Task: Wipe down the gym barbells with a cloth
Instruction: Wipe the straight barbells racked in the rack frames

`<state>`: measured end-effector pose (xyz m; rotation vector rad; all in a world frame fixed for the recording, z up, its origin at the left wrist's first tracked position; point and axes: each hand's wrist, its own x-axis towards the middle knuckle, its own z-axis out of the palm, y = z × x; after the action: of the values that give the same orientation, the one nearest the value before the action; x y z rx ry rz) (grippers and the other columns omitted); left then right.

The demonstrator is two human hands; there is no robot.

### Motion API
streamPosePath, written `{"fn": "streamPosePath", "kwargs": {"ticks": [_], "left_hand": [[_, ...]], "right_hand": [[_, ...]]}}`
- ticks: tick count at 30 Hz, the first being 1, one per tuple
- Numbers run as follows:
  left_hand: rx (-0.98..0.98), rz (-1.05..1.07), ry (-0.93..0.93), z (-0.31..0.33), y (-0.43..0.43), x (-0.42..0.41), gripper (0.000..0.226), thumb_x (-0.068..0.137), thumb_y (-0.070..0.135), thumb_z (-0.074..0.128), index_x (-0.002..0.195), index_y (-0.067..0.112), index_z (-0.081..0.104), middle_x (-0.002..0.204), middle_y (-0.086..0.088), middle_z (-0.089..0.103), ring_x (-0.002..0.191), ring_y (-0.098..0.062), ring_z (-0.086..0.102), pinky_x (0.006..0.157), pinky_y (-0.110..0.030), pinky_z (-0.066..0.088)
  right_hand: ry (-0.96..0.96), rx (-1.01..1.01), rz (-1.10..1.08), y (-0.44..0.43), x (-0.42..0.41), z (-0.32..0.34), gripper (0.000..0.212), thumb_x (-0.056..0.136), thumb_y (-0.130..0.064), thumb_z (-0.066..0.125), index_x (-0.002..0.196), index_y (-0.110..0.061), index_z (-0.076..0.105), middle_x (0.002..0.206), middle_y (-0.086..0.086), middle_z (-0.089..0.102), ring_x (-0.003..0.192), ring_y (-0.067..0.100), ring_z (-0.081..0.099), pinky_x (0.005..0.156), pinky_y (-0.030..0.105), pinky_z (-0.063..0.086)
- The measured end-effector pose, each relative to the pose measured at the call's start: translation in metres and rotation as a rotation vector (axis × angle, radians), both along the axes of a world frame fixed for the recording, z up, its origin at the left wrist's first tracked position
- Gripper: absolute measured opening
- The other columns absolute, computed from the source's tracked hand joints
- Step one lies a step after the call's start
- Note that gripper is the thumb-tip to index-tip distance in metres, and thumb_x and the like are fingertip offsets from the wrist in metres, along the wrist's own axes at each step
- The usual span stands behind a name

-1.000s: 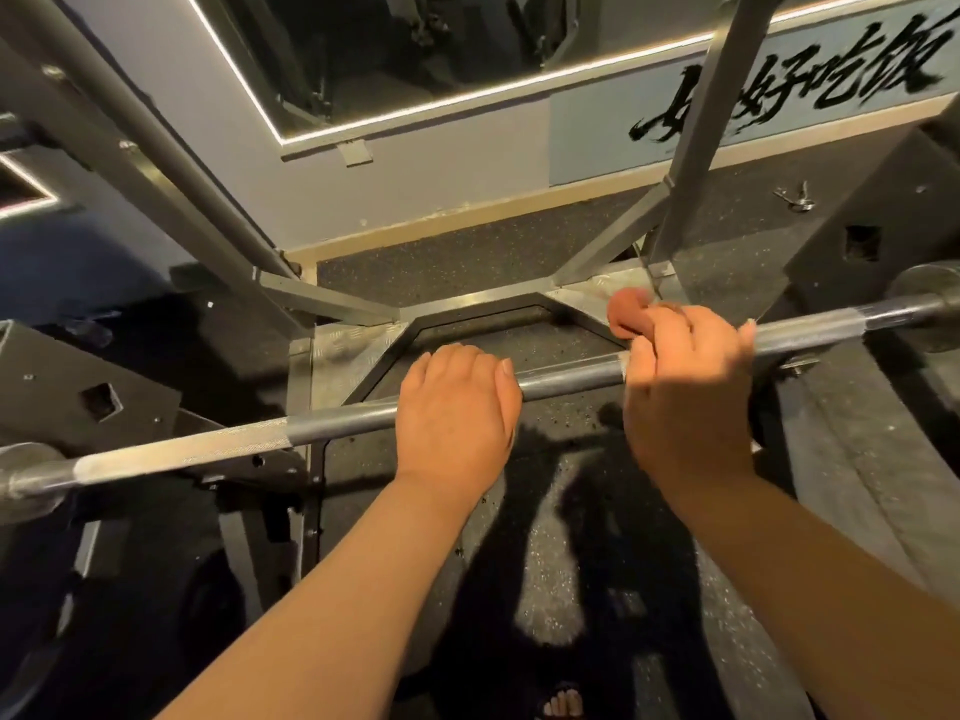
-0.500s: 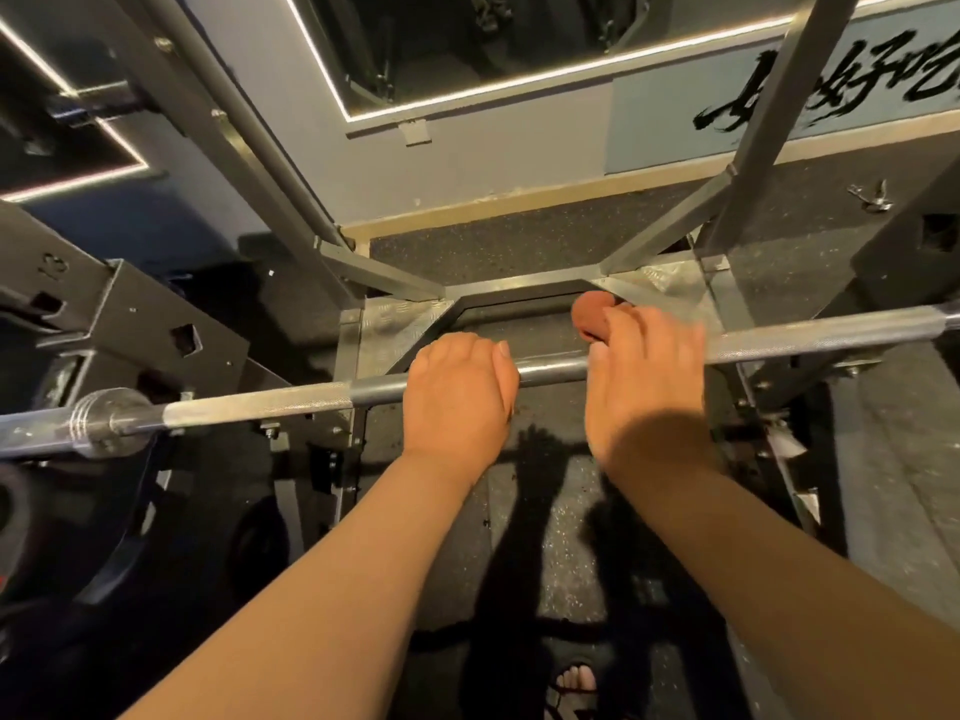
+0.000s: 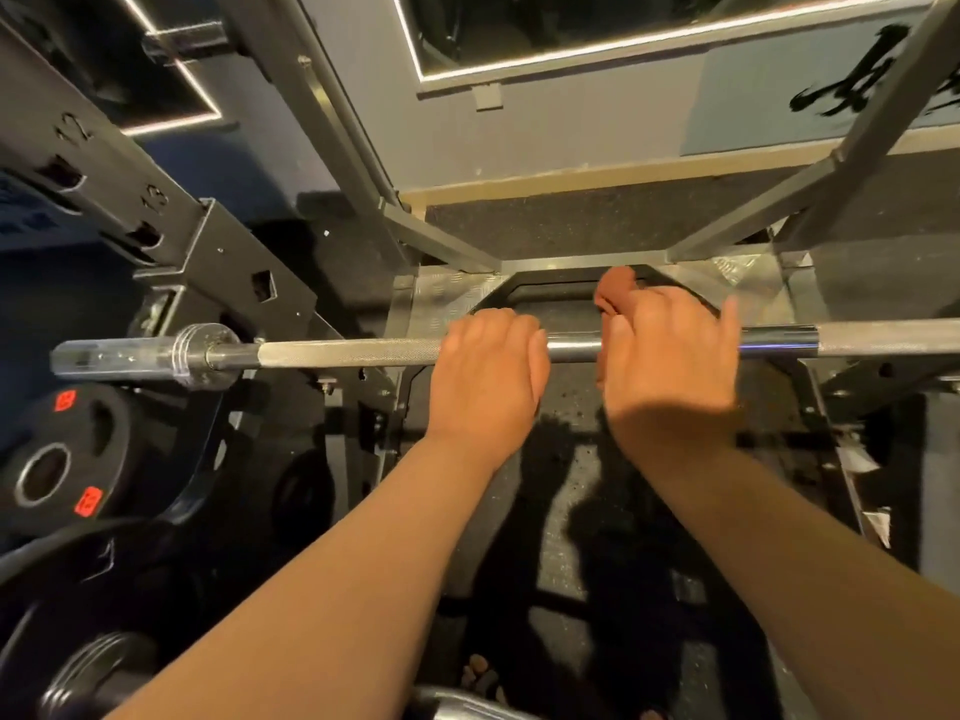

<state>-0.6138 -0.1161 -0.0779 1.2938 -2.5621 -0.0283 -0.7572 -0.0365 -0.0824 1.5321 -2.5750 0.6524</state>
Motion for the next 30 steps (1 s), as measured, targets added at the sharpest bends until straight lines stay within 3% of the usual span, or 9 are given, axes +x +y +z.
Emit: {"fn": "streamPosePath", "kwargs": {"ticks": [2,4,7,9,13,18,21,27,30], "left_hand": [[0.019,-0.011,-0.026,0.001,-0.004,0.008,0.038,0.108,0.029,0.029,0.102,0.02,0.065,0.098,0.003,0.063,0.097,-0.018,0.057,0.092,-0.037,0.042],[0.024,-0.013,-0.032,0.002,-0.01,0.02,0.038,0.109,0.029,0.028,0.101,0.021,0.065,0.097,0.004,0.063,0.098,-0.017,0.057,0.093,-0.036,0.041],[0.008,-0.009,0.006,0.001,-0.017,0.04,0.036,0.109,0.029,0.03,0.107,0.02,0.065,0.099,0.004,0.062,0.097,-0.015,0.056,0.094,-0.035,0.042],[0.002,0.031,0.029,0.0,-0.022,0.056,0.035,0.109,0.028,0.031,0.105,0.021,0.065,0.096,0.005,0.06,0.093,-0.014,0.055,0.092,-0.035,0.043],[-0.021,0.112,0.066,0.0,-0.033,0.087,0.034,0.109,0.027,0.033,0.106,0.018,0.066,0.097,0.003,0.063,0.093,-0.016,0.056,0.095,-0.039,0.045],[-0.021,0.09,0.045,-0.001,-0.037,0.102,0.032,0.109,0.026,0.035,0.114,0.016,0.065,0.107,0.0,0.064,0.105,-0.021,0.057,0.104,-0.041,0.04],[-0.017,0.061,0.02,-0.001,-0.037,0.102,0.036,0.109,0.028,0.03,0.115,0.018,0.064,0.11,0.001,0.064,0.112,-0.019,0.055,0.108,-0.039,0.036],[-0.031,0.11,0.067,-0.003,-0.047,0.126,0.037,0.108,0.028,0.031,0.119,0.016,0.064,0.113,0.0,0.064,0.113,-0.02,0.055,0.113,-0.04,0.032],[-0.025,0.102,0.044,-0.005,-0.051,0.142,0.04,0.107,0.03,0.029,0.128,0.016,0.06,0.12,0.001,0.062,0.12,-0.02,0.051,0.12,-0.044,0.026]], "right_hand": [[-0.033,0.025,0.213,-0.01,0.029,-0.002,0.05,0.104,-0.038,0.021,0.141,-0.021,0.05,0.129,0.003,0.054,0.12,0.025,0.051,0.124,0.051,0.016],[0.018,0.017,0.32,-0.016,0.037,-0.005,0.048,0.106,-0.038,0.025,0.143,-0.019,0.05,0.129,0.004,0.055,0.118,0.026,0.052,0.116,0.047,0.028],[0.18,-0.055,0.323,-0.015,0.019,0.006,0.033,0.107,-0.033,0.036,0.111,-0.017,0.065,0.095,0.004,0.064,0.083,0.027,0.056,0.088,0.051,0.043],[0.132,-0.108,0.181,-0.009,0.012,0.012,0.035,0.106,-0.028,0.034,0.093,-0.012,0.063,0.083,0.008,0.062,0.076,0.03,0.054,0.097,0.059,0.042],[0.033,-0.119,-0.091,-0.013,0.04,0.009,0.035,0.106,-0.025,0.037,0.102,-0.004,0.064,0.103,0.018,0.065,0.091,0.032,0.055,0.114,0.062,0.03],[0.155,0.143,0.23,-0.049,0.095,0.011,0.047,0.108,-0.034,0.017,0.126,-0.019,0.058,0.108,0.004,0.061,0.099,0.026,0.053,0.109,0.052,0.03],[0.083,0.286,0.314,-0.083,0.109,0.025,0.044,0.107,-0.038,0.023,0.119,-0.016,0.059,0.111,0.009,0.062,0.101,0.032,0.059,0.083,0.045,0.039],[0.116,-0.025,0.308,-0.056,0.131,0.004,0.039,0.108,-0.027,0.033,0.126,-0.005,0.059,0.118,0.015,0.059,0.104,0.033,0.055,0.103,0.052,0.039],[0.086,-0.061,0.321,-0.055,0.13,0.003,0.035,0.105,-0.027,0.039,0.119,-0.003,0.061,0.11,0.016,0.059,0.093,0.031,0.052,0.088,0.048,0.041]]}}
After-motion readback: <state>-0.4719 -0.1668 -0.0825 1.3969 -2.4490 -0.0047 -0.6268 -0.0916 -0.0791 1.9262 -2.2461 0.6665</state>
